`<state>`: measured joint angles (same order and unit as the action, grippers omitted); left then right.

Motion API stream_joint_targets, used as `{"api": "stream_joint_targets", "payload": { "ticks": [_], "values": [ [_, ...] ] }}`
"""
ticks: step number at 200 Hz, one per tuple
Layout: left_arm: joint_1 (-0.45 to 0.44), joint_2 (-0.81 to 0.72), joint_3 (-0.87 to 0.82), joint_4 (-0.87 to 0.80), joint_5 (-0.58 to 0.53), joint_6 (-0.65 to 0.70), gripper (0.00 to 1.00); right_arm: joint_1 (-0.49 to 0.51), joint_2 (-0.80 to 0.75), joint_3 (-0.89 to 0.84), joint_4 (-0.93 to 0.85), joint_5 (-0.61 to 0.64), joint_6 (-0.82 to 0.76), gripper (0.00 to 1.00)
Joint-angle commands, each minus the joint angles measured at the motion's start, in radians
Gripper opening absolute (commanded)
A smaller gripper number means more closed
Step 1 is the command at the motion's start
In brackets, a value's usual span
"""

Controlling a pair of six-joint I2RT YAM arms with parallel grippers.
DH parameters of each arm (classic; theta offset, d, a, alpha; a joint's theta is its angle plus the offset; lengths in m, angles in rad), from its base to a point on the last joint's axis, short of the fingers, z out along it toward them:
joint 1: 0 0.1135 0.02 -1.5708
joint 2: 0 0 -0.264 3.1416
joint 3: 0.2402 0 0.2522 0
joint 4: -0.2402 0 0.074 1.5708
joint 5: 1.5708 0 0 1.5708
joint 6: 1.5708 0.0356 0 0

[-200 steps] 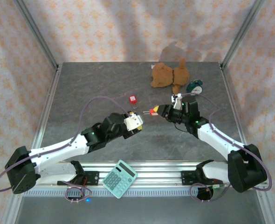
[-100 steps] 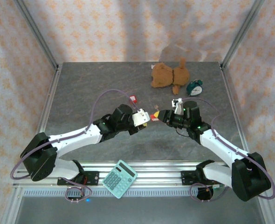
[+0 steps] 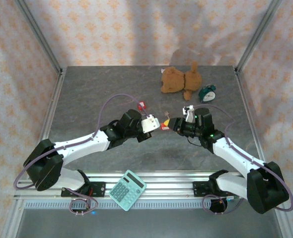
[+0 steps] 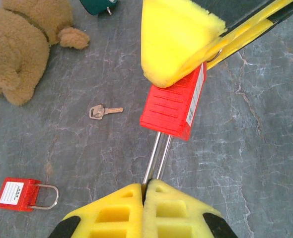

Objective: Unlock with the key

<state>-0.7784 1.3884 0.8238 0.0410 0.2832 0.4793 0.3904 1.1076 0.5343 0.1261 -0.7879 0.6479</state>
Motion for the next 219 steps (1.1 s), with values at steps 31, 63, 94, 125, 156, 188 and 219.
{"api": "stream_joint_targets", "payload": {
  "ticks": [31,63,94,125,156,188,219],
  "values": [
    [0.01,-0.045,-0.033,0.017,-0.013,0.002,0.0,0.0,-0.052,0.022,-0.038,0.014,-0.051,0.17],
    [0.011,-0.096,-0.056,-0.02,-0.067,-0.004,0.0,-0.024,-0.056,0.029,-0.049,0.005,-0.056,0.17],
    [0.01,-0.146,-0.113,0.002,-0.112,-0.021,0.0,-0.031,-0.057,0.033,-0.053,0.003,-0.053,0.16],
    [0.009,-0.183,-0.124,-0.019,-0.176,-0.049,0.3,-0.032,-0.054,0.039,-0.057,-0.002,-0.054,0.16],
    [-0.007,-0.184,-0.066,-0.058,-0.157,-0.074,0.71,-0.03,-0.043,0.05,-0.055,-0.008,-0.052,0.16],
    [-0.074,-0.103,0.031,-0.067,-0.122,-0.025,0.74,0.006,-0.029,0.061,-0.042,-0.014,-0.054,0.15],
    [-0.103,-0.001,0.102,-0.053,-0.06,-0.005,0.69,0.031,-0.038,0.056,-0.045,-0.006,-0.058,0.15]
  ]
}}
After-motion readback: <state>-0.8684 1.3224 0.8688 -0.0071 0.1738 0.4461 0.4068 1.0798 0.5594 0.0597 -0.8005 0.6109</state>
